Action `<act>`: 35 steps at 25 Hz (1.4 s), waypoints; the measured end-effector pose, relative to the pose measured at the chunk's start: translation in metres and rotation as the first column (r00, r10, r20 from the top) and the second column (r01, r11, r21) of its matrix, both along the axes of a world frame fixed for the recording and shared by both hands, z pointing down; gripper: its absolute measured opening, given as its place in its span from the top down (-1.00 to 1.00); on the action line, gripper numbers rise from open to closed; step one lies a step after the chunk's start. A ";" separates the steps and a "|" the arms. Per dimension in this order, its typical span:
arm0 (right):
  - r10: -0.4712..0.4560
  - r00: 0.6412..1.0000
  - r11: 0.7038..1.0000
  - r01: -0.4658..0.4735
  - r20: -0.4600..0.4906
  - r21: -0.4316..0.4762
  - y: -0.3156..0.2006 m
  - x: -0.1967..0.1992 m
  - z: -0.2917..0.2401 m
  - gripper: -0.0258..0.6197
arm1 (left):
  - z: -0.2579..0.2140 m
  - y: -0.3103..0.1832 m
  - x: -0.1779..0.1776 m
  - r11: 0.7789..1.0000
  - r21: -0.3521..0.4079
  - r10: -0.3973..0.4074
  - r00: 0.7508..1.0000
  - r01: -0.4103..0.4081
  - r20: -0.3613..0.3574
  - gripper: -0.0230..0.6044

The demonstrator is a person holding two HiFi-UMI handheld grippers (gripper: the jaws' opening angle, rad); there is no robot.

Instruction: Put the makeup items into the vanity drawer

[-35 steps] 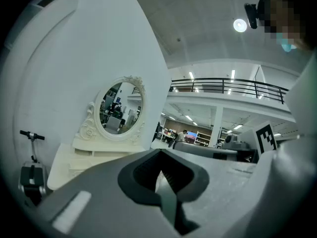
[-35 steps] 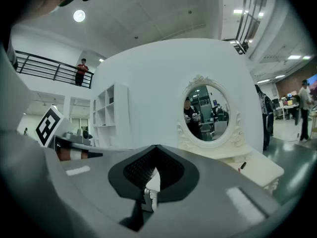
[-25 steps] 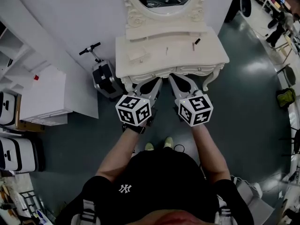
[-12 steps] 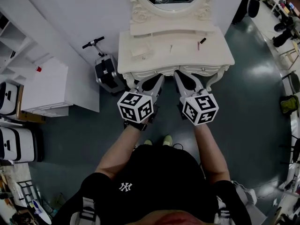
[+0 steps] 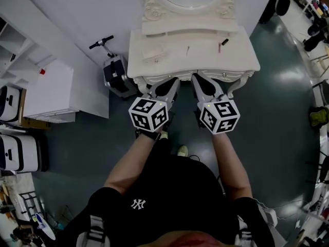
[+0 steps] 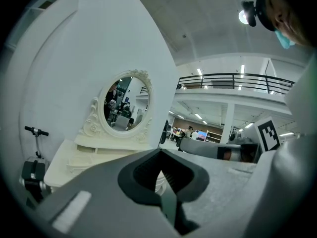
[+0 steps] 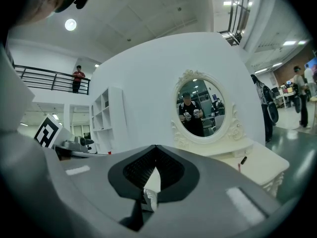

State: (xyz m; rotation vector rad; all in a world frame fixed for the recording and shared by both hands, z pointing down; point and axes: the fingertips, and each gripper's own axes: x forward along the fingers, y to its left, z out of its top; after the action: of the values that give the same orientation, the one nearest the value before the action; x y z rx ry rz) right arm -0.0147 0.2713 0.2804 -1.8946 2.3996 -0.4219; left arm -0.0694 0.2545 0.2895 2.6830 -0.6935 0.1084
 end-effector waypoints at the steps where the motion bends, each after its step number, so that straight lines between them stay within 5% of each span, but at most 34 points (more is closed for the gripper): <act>1: 0.000 1.000 1.000 0.000 0.001 -0.007 -0.004 0.001 0.004 0.85 | 0.002 -0.005 0.000 1.000 -0.002 -0.003 1.000 0.003 0.001 0.93; 20: 0.090 0.996 0.984 -0.090 -0.009 -0.155 -0.175 0.019 0.073 0.83 | 0.061 -0.186 0.023 0.995 -0.067 0.073 0.997 -0.071 0.029 0.93; 35: 0.206 0.977 0.923 -0.210 -0.046 -0.322 -0.254 0.056 0.155 0.75 | 0.114 -0.274 0.041 0.981 -0.147 0.137 0.989 -0.127 0.059 0.93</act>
State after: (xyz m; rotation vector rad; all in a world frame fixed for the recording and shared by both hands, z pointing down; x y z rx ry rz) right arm 0.0413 0.0168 0.4357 -2.2589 2.2109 -0.8383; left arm -0.0284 -0.0200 0.4038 2.5950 -0.5060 0.2760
